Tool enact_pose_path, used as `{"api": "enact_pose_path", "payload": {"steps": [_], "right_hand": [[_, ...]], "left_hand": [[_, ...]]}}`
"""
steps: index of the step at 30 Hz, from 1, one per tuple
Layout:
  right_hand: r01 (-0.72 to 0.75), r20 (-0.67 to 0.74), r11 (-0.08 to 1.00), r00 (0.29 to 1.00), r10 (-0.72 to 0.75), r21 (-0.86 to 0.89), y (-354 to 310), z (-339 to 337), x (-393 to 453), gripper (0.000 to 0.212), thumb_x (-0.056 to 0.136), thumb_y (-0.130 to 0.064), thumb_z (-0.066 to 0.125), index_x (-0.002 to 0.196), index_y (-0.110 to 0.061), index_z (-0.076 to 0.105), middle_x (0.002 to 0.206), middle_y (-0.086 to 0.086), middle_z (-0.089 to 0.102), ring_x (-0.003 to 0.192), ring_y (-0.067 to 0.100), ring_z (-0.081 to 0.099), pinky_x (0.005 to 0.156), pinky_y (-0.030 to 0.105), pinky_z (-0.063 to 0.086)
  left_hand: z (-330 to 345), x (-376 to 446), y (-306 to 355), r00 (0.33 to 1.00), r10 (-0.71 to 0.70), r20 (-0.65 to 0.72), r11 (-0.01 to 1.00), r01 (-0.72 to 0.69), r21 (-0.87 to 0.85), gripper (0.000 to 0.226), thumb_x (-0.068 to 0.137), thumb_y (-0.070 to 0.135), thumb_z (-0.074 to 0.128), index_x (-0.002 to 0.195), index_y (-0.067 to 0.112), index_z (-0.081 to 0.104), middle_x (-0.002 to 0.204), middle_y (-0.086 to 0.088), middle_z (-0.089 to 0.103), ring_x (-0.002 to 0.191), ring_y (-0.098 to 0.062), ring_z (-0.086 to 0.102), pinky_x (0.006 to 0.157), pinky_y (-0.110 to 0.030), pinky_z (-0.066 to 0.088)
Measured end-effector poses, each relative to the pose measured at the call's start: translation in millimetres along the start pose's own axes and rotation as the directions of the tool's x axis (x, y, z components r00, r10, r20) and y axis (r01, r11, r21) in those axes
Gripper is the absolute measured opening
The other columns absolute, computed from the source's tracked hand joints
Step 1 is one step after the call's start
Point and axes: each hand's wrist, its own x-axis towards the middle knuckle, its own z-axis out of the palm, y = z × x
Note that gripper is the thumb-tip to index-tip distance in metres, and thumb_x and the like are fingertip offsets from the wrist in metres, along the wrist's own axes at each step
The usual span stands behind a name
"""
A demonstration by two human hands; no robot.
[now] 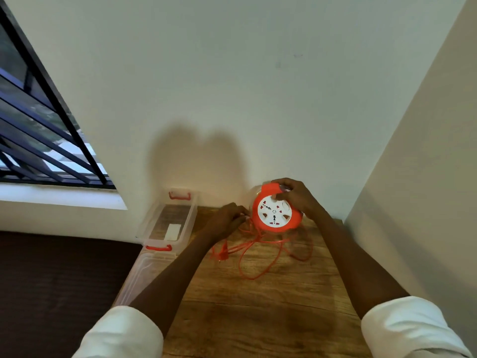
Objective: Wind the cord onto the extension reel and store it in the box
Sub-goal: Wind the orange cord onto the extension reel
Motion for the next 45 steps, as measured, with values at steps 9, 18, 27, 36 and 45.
{"api": "enact_pose_path", "payload": {"steps": [9, 18, 27, 36, 45], "right_hand": [[0.098, 0.209, 0.983, 0.976, -0.064, -0.153, -15, 21, 3, 0.042, 0.078, -0.007, 0.077, 0.112, -0.028, 0.068, 0.113, -0.003, 0.07, 0.107, 0.02, 0.064, 0.095, 0.039, 0.051], [0.091, 0.298, 0.975, 0.954, -0.027, -0.204, -16, 29, -1, 0.048, 0.08, -0.012, 0.078, 0.125, -0.021, 0.065, 0.123, 0.001, 0.067, 0.111, 0.025, 0.063, 0.099, 0.047, 0.053], [0.091, 0.342, 0.98, 0.939, -0.025, -0.178, -17, 38, 1, 0.048, 0.079, -0.013, 0.079, 0.124, -0.026, 0.066, 0.125, -0.003, 0.066, 0.115, 0.022, 0.06, 0.101, 0.043, 0.05], [0.015, 0.239, 0.997, 0.971, -0.031, 0.071, -14, 55, -6, 0.079, 0.083, -0.018, 0.078, 0.147, -0.037, 0.036, 0.131, 0.01, 0.061, 0.12, 0.026, 0.058, 0.104, 0.046, 0.049], [0.129, 0.317, 0.989, 0.937, -0.145, 0.07, -6, 60, -6, 0.042, 0.094, -0.02, 0.066, 0.135, -0.031, 0.059, 0.139, -0.002, 0.059, 0.126, 0.021, 0.057, 0.109, 0.051, 0.045]], "left_hand": [[-19, 8, 4, 0.983, -0.054, -0.173, 0.98, 0.085, 0.177, 0.021, 0.097, 0.042, 0.056, 0.107, 0.032, 0.071, 0.099, 0.006, 0.07, 0.085, -0.014, 0.065, 0.067, -0.028, 0.046], [-19, 0, -5, 0.979, -0.019, -0.205, 0.923, 0.096, 0.373, 0.042, 0.099, 0.057, 0.043, 0.12, 0.029, 0.066, 0.104, 0.004, 0.076, 0.089, -0.016, 0.071, 0.075, -0.033, 0.057], [-29, 2, -9, 0.99, 0.072, -0.122, 0.987, -0.052, 0.154, 0.035, 0.097, 0.034, 0.061, 0.129, 0.022, 0.062, 0.134, 0.0, 0.064, 0.121, -0.02, 0.061, 0.1, -0.035, 0.05], [-23, 15, 1, 0.999, 0.017, -0.042, 0.995, -0.021, -0.096, 0.049, 0.097, 0.026, 0.062, 0.141, 0.011, 0.046, 0.14, -0.006, 0.057, 0.125, -0.024, 0.057, 0.104, -0.033, 0.047], [-23, 22, -4, 0.94, -0.312, 0.139, 0.925, 0.334, -0.182, 0.055, 0.088, 0.046, 0.069, 0.128, 0.015, 0.047, 0.122, -0.007, 0.063, 0.104, -0.026, 0.065, 0.083, -0.035, 0.056]]}}
